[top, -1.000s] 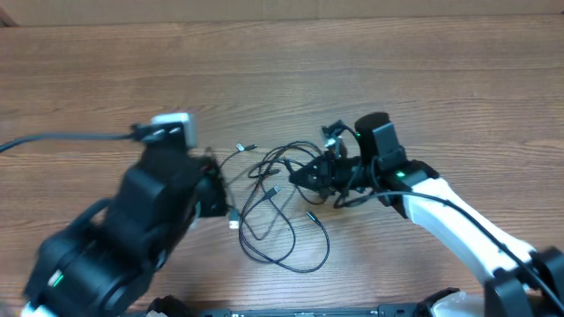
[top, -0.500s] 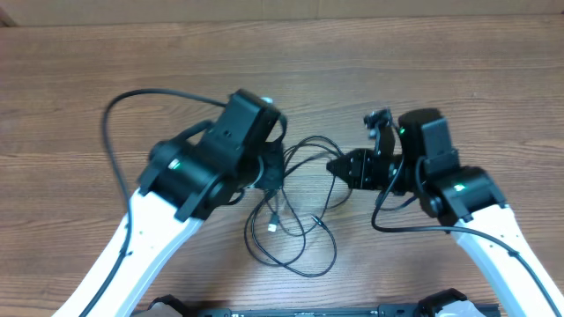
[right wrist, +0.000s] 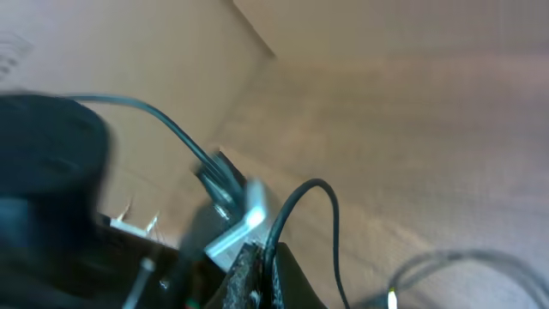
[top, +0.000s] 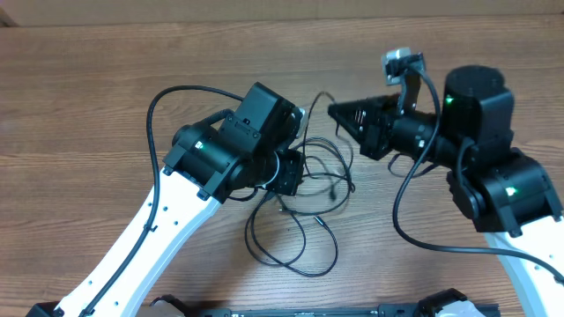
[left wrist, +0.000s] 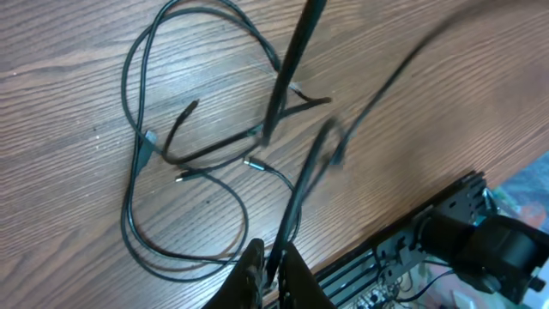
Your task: Untangle cables
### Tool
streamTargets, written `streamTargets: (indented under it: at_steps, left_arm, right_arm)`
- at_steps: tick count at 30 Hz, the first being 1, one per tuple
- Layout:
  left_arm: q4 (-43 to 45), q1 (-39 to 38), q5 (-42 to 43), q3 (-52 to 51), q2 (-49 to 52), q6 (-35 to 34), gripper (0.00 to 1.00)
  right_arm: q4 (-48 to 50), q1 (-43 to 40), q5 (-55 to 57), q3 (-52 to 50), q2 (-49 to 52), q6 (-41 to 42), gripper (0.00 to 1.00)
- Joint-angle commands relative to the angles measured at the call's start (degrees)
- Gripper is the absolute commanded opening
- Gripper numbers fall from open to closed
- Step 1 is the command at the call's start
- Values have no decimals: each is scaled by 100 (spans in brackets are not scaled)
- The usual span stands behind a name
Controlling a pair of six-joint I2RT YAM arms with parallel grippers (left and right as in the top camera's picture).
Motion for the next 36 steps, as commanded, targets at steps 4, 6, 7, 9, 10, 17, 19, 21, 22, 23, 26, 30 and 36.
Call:
streamTargets:
  at_steps: [4, 6, 7, 9, 10, 17, 19, 21, 22, 23, 26, 30, 36]
  left_arm:
    - [-76, 31, -295, -13, 33, 153, 11]
    - [-74, 31, -337, -13, 33, 149, 12]
    - [-72, 31, -339, -13, 33, 149, 12]
    - [-74, 31, -337, -13, 33, 146, 12]
    - [-76, 31, -337, -13, 33, 127, 11]
    - [-70, 28, -332, -13, 33, 107, 10]
    - [-76, 28, -330, -13, 33, 107, 10]
    - [-87, 28, -328, -15, 33, 107, 9]
    - [-96, 28, -330, -15, 33, 107, 9]
    - [-103, 28, -328, -15, 33, 109, 9]
    - [-96, 28, -328, -17, 35, 107, 9]
    - [-68, 28, -334, -17, 35, 107, 8]
    - [74, 33, -774, -17, 122, -297, 4]
  right_arm:
    - [328, -13, 507, 153, -4, 61, 4]
    - [426, -15, 1235, 153, 28, 302, 4]
    - [487, -15, 1563, 153, 55, 442, 4]
    - [625, -17, 1648, 153, 63, 732, 4]
    - [723, -17, 1410, 153, 59, 874, 4]
    - [1788, -44, 621, 153, 46, 883, 4]
    - [1967, -107, 1314, 153, 61, 885, 4]
    - [2103, -195, 2188, 153, 76, 887, 4]
    - [2144, -251, 2570, 153, 79, 916, 4]
    - [2157, -302, 2870, 153, 79, 1005, 4]
    - [1976, -490, 3250, 153, 81, 1539, 4]
    - [1414, -538, 2940, 153, 116, 1869, 4]
    - [417, -538, 1644, 153, 337, 1862, 4]
